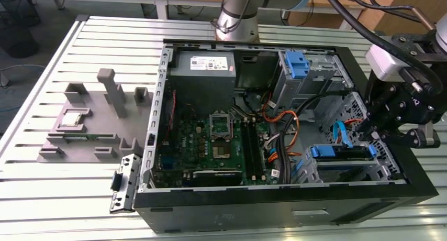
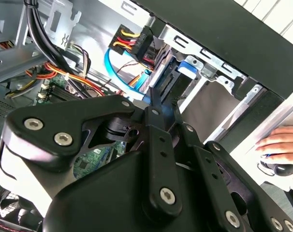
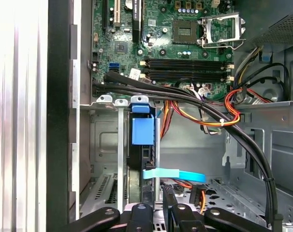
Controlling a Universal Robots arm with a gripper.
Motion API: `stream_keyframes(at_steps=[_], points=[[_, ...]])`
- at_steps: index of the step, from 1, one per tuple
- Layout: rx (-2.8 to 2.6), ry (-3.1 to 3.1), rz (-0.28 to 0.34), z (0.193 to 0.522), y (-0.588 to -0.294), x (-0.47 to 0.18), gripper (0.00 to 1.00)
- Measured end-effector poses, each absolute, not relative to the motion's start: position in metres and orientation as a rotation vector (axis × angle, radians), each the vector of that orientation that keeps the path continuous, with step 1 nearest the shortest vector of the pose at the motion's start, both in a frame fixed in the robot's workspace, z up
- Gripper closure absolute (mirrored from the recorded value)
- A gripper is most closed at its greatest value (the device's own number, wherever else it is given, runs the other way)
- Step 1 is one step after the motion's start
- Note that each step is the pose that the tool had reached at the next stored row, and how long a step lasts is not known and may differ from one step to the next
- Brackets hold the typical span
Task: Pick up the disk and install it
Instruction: 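Insert the second disk wire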
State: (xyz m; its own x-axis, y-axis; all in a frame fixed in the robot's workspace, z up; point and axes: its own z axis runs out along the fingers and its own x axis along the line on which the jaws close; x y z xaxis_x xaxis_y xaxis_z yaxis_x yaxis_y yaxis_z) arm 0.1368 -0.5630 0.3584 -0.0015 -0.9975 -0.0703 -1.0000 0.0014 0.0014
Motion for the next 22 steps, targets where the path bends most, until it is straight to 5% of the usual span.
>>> stream_keyframes(at_steps=[22], points=[[-2.177, 2.180, 0.094, 0.357, -0.543, 0.137, 0.76]])
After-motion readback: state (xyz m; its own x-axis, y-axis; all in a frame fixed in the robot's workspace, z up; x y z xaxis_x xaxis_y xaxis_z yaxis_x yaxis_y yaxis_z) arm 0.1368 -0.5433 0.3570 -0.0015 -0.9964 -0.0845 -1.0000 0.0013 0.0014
